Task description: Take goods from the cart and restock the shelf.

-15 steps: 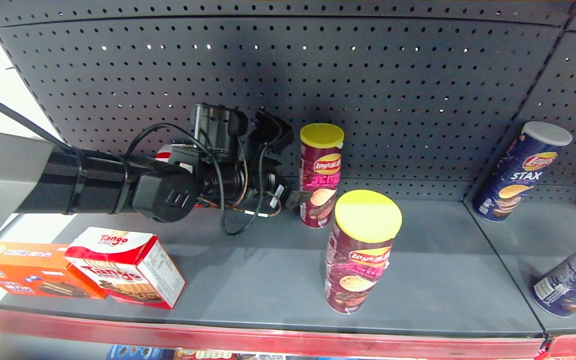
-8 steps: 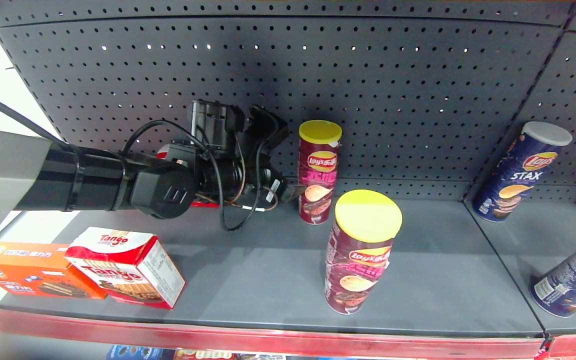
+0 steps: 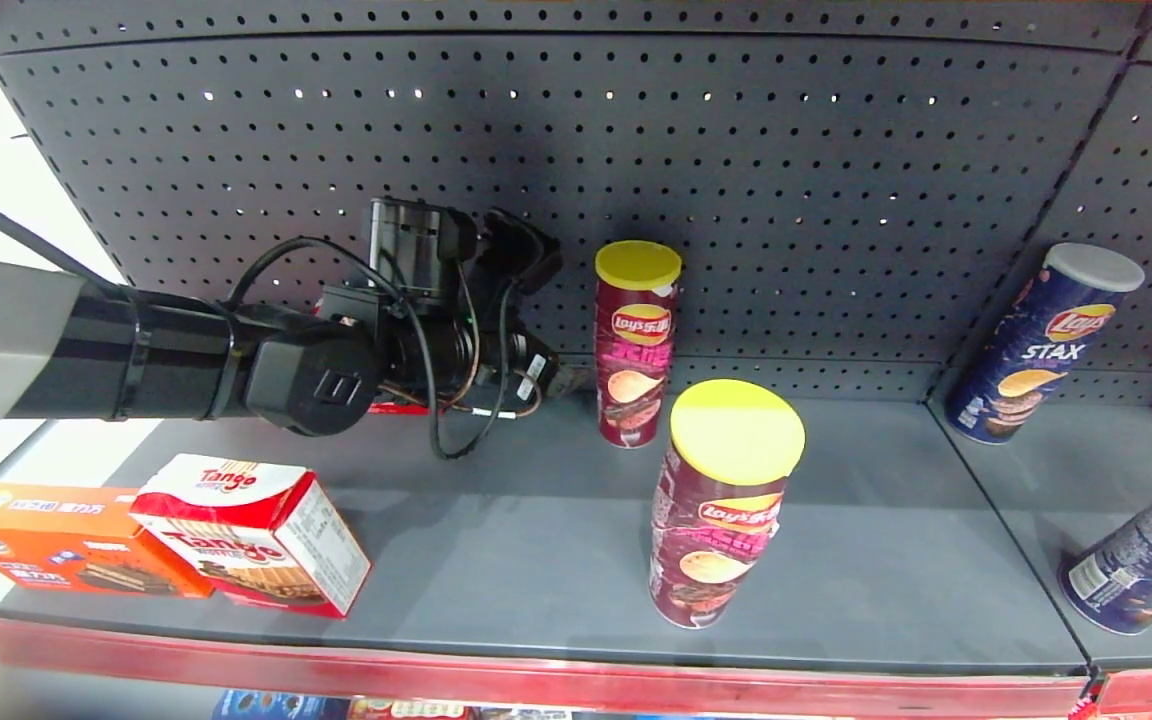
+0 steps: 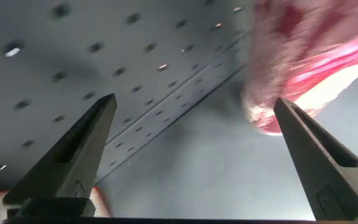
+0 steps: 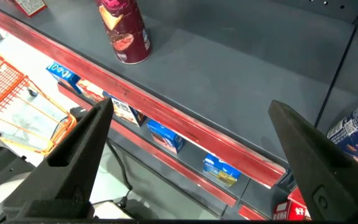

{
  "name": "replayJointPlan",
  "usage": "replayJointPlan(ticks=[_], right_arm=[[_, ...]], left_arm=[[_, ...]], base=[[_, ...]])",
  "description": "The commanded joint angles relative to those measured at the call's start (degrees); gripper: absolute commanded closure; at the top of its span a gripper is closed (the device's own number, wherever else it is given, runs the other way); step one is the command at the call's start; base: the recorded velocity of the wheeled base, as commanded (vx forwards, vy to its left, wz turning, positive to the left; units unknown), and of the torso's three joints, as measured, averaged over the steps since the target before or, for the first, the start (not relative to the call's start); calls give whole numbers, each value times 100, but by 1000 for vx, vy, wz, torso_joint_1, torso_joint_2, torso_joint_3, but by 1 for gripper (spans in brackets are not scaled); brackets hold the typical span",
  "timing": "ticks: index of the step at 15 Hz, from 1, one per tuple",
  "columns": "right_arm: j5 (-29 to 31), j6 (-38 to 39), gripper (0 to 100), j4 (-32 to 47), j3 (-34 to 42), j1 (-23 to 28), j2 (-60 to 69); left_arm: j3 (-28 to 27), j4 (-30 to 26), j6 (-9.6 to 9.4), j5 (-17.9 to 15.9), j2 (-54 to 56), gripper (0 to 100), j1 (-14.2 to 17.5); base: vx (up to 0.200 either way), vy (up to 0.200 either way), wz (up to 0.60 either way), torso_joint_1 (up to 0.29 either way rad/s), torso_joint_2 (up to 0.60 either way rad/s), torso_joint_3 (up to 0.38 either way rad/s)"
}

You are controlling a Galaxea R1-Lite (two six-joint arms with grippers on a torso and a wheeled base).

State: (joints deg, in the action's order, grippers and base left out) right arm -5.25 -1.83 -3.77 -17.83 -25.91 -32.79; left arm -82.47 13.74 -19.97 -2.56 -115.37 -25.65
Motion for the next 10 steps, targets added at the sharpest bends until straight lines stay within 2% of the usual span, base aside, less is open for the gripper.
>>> replayJointPlan(ticks=[1,10], right_arm=[[-2,-2,0,-1,-1,7,19],[7,-2,0,16,-1,15,62]], left_arm=[[12,6,-7,54,32,0,78],[-375,6,10,89,-337,0,-10]], base=[[0,0,0,0,0,0],[0,0,0,0,0,0]])
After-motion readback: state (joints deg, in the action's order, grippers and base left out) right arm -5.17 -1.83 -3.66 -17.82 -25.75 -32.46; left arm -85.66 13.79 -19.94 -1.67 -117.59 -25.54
